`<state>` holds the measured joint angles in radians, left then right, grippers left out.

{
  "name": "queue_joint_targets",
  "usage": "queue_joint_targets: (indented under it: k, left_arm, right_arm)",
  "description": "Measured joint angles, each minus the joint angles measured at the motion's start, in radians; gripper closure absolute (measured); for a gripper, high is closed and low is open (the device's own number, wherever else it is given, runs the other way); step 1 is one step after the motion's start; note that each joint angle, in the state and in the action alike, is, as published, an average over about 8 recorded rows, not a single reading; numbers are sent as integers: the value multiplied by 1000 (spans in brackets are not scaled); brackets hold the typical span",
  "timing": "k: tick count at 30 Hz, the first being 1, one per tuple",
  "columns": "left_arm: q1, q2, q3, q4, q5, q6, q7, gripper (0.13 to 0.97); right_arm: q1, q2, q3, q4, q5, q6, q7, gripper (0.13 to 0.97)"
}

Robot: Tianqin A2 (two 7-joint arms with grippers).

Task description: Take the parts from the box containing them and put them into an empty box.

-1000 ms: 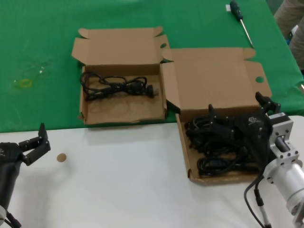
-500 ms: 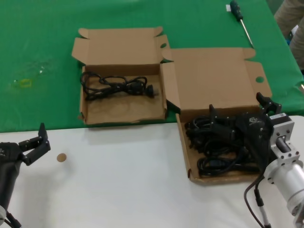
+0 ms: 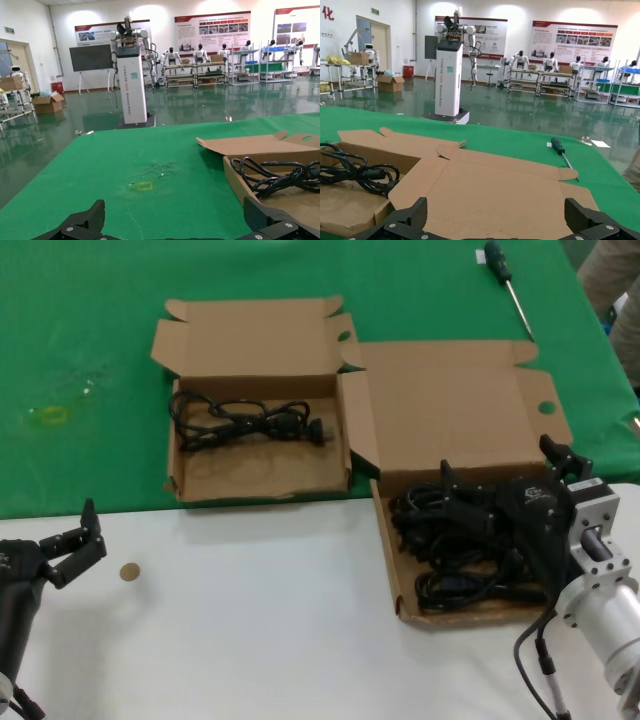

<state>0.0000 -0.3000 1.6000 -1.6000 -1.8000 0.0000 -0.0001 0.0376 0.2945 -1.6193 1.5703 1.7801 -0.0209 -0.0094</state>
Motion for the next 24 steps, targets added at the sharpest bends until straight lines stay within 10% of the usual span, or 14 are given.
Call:
queue_joint_targets:
  k: [24]
  left_arm:
    - [0,0,0,0,0,0,0,132]
  right_arm:
    - [0,0,0,0,0,0,0,129]
